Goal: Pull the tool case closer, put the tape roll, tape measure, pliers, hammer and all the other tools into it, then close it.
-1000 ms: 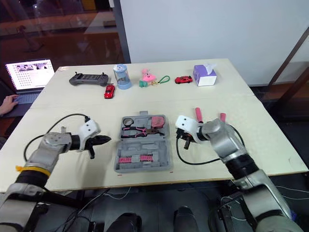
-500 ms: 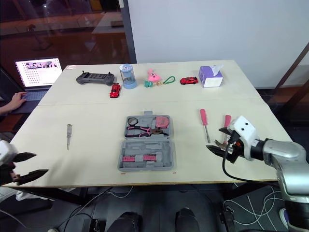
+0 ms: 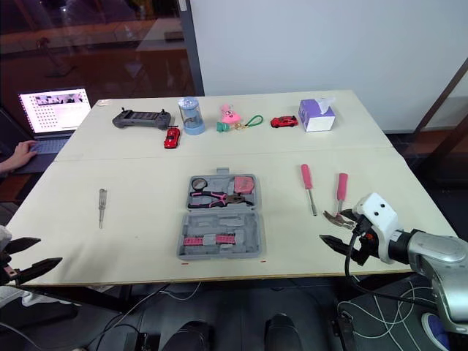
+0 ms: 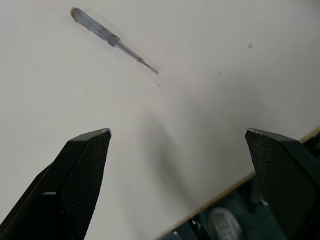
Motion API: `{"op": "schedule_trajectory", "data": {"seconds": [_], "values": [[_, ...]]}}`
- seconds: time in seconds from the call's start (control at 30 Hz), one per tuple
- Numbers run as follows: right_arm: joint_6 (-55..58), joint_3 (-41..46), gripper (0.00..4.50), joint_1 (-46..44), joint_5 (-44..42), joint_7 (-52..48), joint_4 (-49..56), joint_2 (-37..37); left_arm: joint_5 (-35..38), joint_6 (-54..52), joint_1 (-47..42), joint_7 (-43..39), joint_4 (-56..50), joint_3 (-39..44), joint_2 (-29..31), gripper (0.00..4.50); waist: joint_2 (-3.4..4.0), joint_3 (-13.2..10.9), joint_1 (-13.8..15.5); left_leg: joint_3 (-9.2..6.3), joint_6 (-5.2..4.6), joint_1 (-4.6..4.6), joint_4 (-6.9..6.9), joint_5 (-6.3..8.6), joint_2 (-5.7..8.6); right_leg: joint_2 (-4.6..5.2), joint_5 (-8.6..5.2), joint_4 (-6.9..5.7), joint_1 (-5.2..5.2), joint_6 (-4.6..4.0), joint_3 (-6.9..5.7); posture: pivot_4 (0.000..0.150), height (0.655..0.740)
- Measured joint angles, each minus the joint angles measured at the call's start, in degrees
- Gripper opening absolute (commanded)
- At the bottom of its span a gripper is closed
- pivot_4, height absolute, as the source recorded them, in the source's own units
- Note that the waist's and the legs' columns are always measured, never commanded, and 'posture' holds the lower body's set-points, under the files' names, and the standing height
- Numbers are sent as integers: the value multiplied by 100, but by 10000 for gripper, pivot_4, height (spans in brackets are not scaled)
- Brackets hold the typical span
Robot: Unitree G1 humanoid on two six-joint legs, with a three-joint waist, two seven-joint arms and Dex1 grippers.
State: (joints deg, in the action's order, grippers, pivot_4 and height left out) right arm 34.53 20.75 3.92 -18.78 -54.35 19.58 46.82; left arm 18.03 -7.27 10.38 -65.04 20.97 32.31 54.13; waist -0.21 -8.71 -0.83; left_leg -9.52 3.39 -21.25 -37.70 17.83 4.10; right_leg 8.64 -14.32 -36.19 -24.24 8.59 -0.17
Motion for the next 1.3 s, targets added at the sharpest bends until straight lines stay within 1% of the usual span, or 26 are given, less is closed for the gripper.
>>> {"op": "schedule_trajectory", "data": {"seconds": [0.13, 0.23, 0.3, 0.37, 0.4, 0.43, 0.53, 0.63, 0.8, 0.87, 0.93, 1.13, 1.17, 1.3], "values": [[310, -184, 44671, -406, -215, 370, 291, -149, -8, -250, -292, 543, -117, -99, -249, 45000, 0, 0, -1, -2, 1, 0, -1, 0, 0, 0, 0, -1, 0, 0, 0, 1500, 7400], [742, -542, 44671, -967, -511, 783, 665, -590, 2, -828, -972, 1570, -217, -132, -765, 45000, -2, 0, 12, -10, 3, -2, -10, -2, 0, -2, 0, -7, 0, 0, -1, 1500, 7400], [932, -975, 44671, -1316, -646, 1037, 975, -908, -65, -1505, -1534, 2571, -382, -245, -1210, 45000, -5, 2, 39, -16, 4, -7, -23, -2, 5, 0, 1, -9, 3, 1, -3, 1500, 7400], [1022, -1349, 44671, -1534, -737, 1178, 1132, -1137, -207, -1940, -1903, 3198, -422, -470, -1464, 45000, -15, 5, 31, -16, 8, -9, -28, -4, 6, 0, 3, -9, 2, 4, -3, 1500, 7400], [1053, -1527, 44671, -1657, -750, 1262, 1172, -1263, -264, -2099, -2118, 3455, -407, -609, -1611, 45000, -20, 7, 19, -16, 44, -10, -30, -24, 8, 0, 3, -9, 2, 5, -3, 1500, 7400], [1077, -1637, 44671, -1742, -749, 1321, 1168, -1323, -291, -2177, -2284, 3614, -373, -709, -1692, 45000, -24, 7, 15, -15, 44, -11, -30, -24, 8, 1, 4, -8, 2, 5, -2, 1500, 7400], [1110, -2008, 44671, -1990, -731, 1476, 1145, -1458, -483, -2302, -3005, 4157, 116, -976, -1888, 45000, -27, 9, 12, -17, 45, -11, -29, -24, 8, -1, 4, -9, -1, 5, -3, 1500, 7400], [1116, -2284, 44671, -2107, -723, 1506, 1077, -1481, -634, -2299, -3644, 4530, 776, -1148, -2033, 45000, -27, 9, 6, -15, 45, -12, -29, -24, 10, 1, 4, -8, -2, 5, -3, 1500, 7400], [1121, -2462, 44671, -2202, -719, 1556, 981, -1475, -770, -2000, -4219, 4904, 2133, -1306, -2190, 45000, -28, 9, -30, -15, 45, -12, -27, -24, 10, -1, 4, -8, -6, 5, -2, 1500, 7400], [1127, -2465, 45000, -2247, -721, 1594, 974, -1471, -820, -1798, -4401, 4931, 2609, -1366, -2227, 39784, -30, 10, -17, -15, 45, -12, -28, -25, 10, 0, 4, -8, -5, 5, -2, 1500, 7400], [1135, -2471, 45000, -2263, -721, 1625, 974, -1460, -840, -1649, -4652, 5014, 3030, -1358, -2225, 32393, -31, 10, 2, -15, 46, -12, -29, -25, 11, 1, 5, -8, -4, 6, -2, 1500, 7400], [1172, -2422, 45000, -2264, -727, 1689, 974, -1397, -838, -1209, -4948, 5080, 3768, -1332, -2152, 2018, -31, 11, -2, -14, 46, -10, -29, -25, 12, 1, 6, -10, -3, 8, -2, 1500, 7400], [1181, -2413, 45000, -2264, -729, 1691, 974, -1388, -837, -1164, -4963, 5049, 3823, -1333, -2141, 457, -30, 11, 1, -14, 46, -10, -29, -25, 12, 2, 6, -10, -2, 8, -2, 1500, 7400], [1188, -2357, 45000, -2250, -734, 1692, 974, -1356, -844, -1032, -5076, 5032, 4061, -1339, -2131, 457, -30, 11, 9, -14, 47, -9, -29, -26, 13, 2, 6, -13, -2, 8, -2, 1500, 7400]]}}
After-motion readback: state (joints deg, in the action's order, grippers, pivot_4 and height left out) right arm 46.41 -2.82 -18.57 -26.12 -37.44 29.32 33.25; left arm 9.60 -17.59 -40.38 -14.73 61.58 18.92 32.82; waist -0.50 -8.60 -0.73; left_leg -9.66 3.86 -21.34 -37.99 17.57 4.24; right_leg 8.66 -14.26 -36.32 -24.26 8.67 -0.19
